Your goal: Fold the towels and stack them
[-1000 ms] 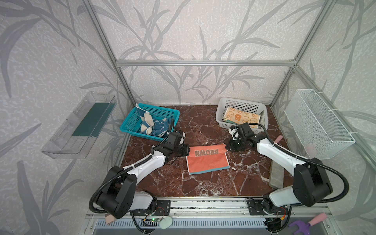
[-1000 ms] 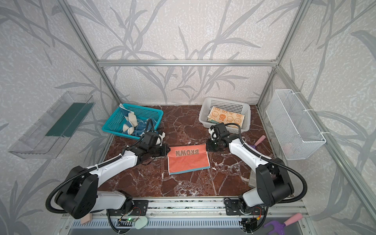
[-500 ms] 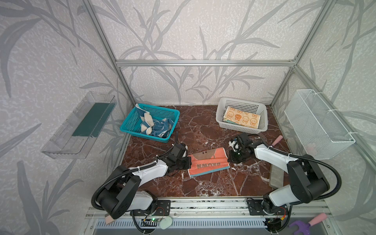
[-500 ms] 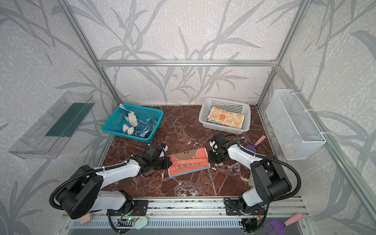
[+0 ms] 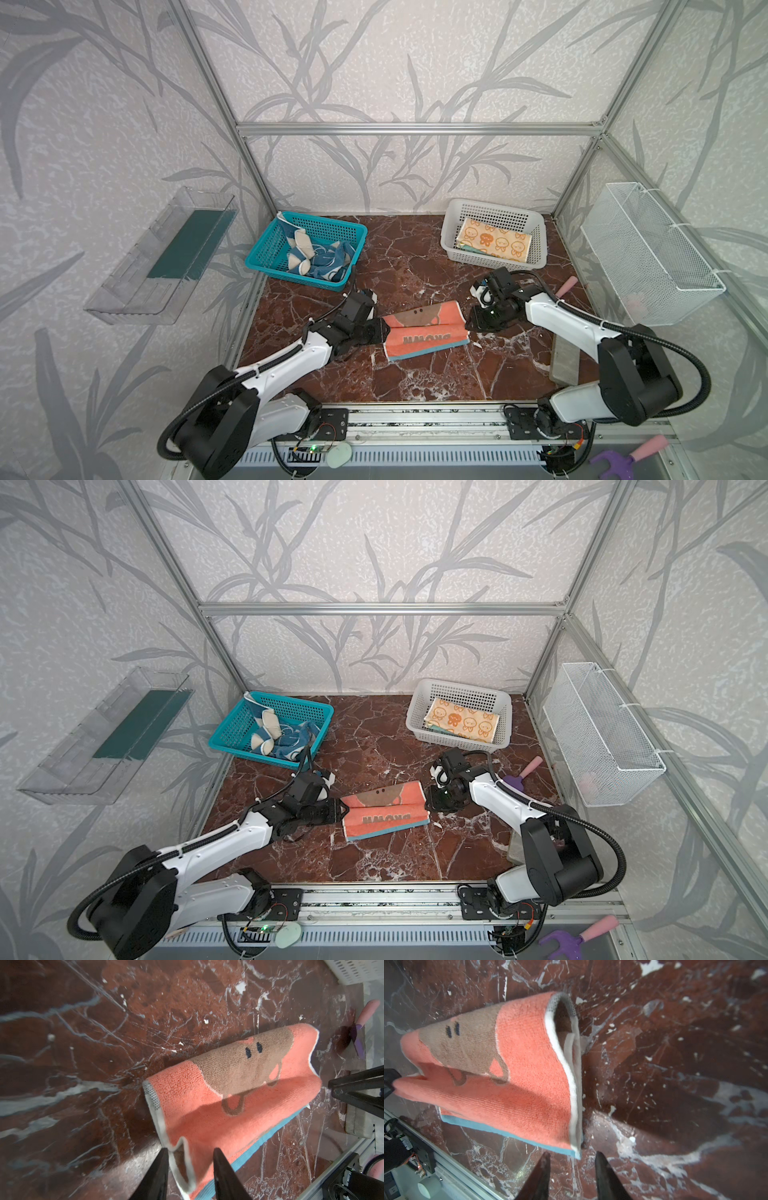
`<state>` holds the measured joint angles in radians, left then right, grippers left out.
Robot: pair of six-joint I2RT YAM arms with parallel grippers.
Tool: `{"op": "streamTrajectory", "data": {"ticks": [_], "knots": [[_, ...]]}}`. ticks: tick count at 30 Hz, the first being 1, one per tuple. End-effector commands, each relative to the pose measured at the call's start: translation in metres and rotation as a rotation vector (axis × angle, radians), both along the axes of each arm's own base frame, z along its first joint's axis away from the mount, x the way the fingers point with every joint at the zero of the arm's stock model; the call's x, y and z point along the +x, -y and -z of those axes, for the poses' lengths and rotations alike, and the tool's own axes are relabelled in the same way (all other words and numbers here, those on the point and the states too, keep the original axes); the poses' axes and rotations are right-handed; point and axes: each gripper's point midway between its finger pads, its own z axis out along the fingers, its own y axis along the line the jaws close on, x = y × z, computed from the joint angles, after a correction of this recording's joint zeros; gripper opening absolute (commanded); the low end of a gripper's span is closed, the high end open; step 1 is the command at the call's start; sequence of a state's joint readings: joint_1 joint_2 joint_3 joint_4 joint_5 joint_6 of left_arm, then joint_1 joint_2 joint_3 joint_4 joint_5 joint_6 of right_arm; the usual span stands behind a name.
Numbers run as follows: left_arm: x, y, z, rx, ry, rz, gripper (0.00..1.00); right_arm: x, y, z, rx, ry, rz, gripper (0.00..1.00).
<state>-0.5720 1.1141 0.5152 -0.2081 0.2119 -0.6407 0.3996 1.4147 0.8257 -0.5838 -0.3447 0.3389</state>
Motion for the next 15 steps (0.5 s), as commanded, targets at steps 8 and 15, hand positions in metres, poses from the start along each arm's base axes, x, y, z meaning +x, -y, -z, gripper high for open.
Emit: {"op": "streamTrajectory", "data": {"ticks": [8, 15], "knots": [[0.012, -0.01, -0.027, 0.052, 0.099, 0.004, 0.26, 0.022, -0.007, -0.036, 0.024, 0.079, -0.005, 0.43], [-0.007, 0.033, 0.011, 0.071, -0.093, 0.16, 0.16, 0.021, -0.03, -0.001, -0.008, -0.054, -0.089, 0.4]]}}
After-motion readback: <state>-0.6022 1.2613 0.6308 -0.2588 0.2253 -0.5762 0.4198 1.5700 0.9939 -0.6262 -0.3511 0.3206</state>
